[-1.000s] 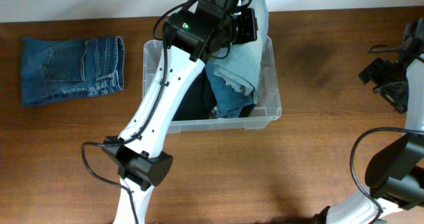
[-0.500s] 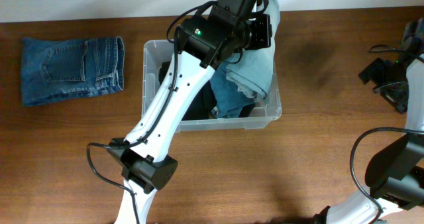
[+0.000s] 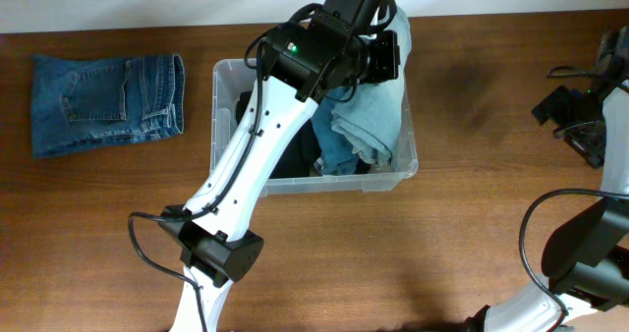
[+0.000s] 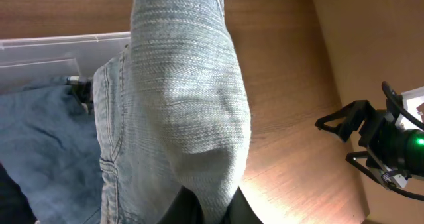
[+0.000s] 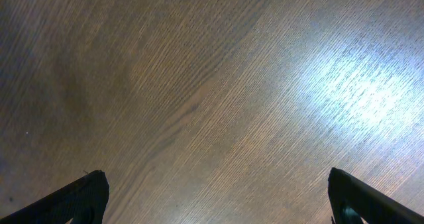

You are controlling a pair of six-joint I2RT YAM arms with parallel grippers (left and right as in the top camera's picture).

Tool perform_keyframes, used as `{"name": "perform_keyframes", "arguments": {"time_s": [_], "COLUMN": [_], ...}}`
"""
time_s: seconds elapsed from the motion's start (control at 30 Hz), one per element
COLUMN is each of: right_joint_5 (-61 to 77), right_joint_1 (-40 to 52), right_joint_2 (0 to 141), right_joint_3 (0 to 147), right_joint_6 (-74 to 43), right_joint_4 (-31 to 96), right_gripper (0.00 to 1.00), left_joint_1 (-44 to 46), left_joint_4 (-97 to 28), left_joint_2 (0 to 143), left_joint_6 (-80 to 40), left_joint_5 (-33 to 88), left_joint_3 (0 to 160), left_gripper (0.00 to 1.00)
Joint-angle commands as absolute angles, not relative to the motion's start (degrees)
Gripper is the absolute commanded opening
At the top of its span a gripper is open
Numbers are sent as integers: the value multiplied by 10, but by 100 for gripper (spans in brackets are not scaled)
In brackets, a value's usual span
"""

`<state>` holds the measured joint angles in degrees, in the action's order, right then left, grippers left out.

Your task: Pack container

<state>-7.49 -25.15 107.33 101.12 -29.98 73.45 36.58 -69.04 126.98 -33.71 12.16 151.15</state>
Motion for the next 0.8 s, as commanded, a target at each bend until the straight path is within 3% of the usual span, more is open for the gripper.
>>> {"name": "perform_keyframes", "arguments": {"time_s": [0.0,0.77], "right_joint_5": [-82,-82], "right_joint_1": [-251,-251], "right_joint_2": [1074,1074], "right_joint_3": [1010,1010], "right_joint_6": [-305,-305], "right_joint_4": [735,735], "right_gripper": [98,98], "left_joint_1": [362,323], "left_joint_4": [-684,-723], "left_joint_2": [1262,1358], "left_joint_6": [-345,-345], "left_joint_5": [109,142], "left_joint_3": [1530,1529], "left_gripper": [1,1]}}
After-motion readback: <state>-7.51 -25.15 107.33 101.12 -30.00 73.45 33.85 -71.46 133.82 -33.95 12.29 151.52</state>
